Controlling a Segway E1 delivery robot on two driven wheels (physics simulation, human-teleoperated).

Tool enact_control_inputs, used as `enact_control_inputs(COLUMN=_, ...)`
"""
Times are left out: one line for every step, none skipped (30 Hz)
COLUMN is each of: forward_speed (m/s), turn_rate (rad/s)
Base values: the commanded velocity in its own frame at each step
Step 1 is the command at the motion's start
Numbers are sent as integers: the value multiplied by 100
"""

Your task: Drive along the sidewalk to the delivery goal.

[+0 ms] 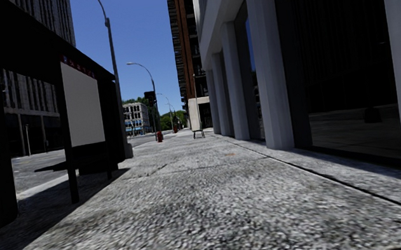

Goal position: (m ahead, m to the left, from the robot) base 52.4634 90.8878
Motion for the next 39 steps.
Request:
enact_control_inputs(forward_speed=167, turn_rate=0)
enact_control_inputs(forward_speed=167, turn_rate=0)
enact_control_inputs(forward_speed=167, turn_rate=0)
enact_control_inputs(forward_speed=167, turn_rate=0)
enact_control_inputs(forward_speed=167, turn_rate=0)
enact_control_inputs(forward_speed=167, turn_rate=0)
enact_control_inputs(forward_speed=167, turn_rate=0)
enact_control_inputs(forward_speed=167, turn_rate=0)
enact_control_inputs(forward_speed=167, turn_rate=0)
enact_control_inputs(forward_speed=167, turn_rate=0)
enact_control_inputs(forward_speed=167, turn_rate=0)
enact_control_inputs(forward_speed=167, turn_rate=0)
enact_control_inputs(forward_speed=167, turn_rate=0)
enact_control_inputs(forward_speed=167, turn_rate=0)
enact_control_inputs(forward_speed=167, turn_rate=0)
enact_control_inputs(forward_speed=167, turn_rate=0)
enact_control_inputs(forward_speed=167, turn_rate=0)
enact_control_inputs(forward_speed=167, turn_rate=0)
enact_control_inputs(forward_speed=167, turn_rate=0)
enact_control_inputs(forward_speed=167, turn_rate=0)
enact_control_inputs(forward_speed=167, turn_rate=0)
enact_control_inputs(forward_speed=167, turn_rate=0)
enact_control_inputs(forward_speed=167, turn_rate=0)
enact_control_inputs(forward_speed=167, turn_rate=0)
enact_control_inputs(forward_speed=167, turn_rate=0)
enact_control_inputs(forward_speed=167, turn_rate=0)
enact_control_inputs(forward_speed=167, turn_rate=0)
enact_control_inputs(forward_speed=167, turn_rate=0)
enact_control_inputs(forward_speed=167, turn_rate=0)
enact_control_inputs(forward_speed=167, turn_rate=0)
enact_control_inputs(forward_speed=167, turn_rate=0)
enact_control_inputs(forward_speed=167, turn_rate=0)
enact_control_inputs(forward_speed=167, turn_rate=0)
enact_control_inputs(forward_speed=167, turn_rate=0)
enact_control_inputs(forward_speed=167, turn_rate=0)
enact_control_inputs(forward_speed=167, turn_rate=0)
enact_control_inputs(forward_speed=167, turn_rate=0)
enact_control_inputs(forward_speed=167, turn_rate=0)
enact_control_inputs(forward_speed=167, turn_rate=0)
